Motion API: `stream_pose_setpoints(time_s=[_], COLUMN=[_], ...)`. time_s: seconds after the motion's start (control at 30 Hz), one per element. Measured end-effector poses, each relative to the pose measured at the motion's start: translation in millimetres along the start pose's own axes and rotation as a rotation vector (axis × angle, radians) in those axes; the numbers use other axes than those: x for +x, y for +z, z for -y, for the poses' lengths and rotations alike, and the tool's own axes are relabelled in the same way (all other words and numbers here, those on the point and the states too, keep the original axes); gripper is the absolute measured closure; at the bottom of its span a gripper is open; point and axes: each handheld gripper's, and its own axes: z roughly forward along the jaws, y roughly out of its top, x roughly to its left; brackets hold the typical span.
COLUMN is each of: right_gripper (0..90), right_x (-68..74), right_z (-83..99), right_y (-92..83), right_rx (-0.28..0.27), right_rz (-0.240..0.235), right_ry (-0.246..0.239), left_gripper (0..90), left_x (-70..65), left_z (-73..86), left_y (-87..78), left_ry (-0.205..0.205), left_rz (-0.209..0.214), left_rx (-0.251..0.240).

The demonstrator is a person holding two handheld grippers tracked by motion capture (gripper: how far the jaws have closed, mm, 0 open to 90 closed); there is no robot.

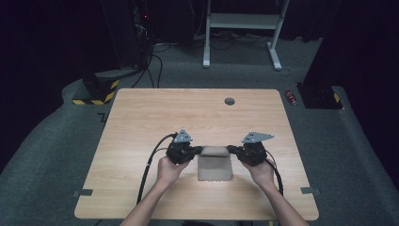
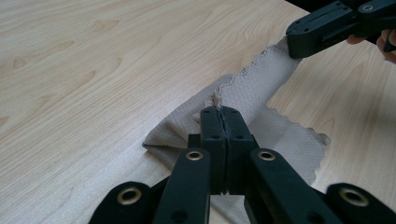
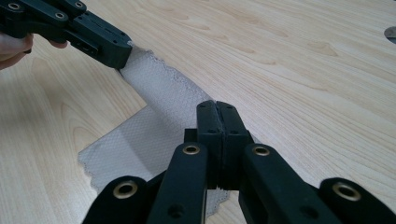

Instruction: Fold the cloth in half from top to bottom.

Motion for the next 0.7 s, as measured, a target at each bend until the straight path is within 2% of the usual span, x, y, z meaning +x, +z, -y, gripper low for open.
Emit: stream_pose_setpoints(time_s=[0.2,0.7], right_gripper=[89.6,89.6], right_x=[3.1,6.9], right_z=[2.5,12.4], right_y=[-2.4,-5.5], right_rx=[-0.001,-0.009], right_rz=[-0.01,-0.034], right_ry=[-0.011,0.004], left_gripper=[88.9,88.9], left_x=[-4.1,-11.1], left_z=[4.7,10.9], left_y=[-1.5,-2.6], left_ry=[0.008,0.034], left_rz=[0.005,0.006], left_rx=[0.001,0.015])
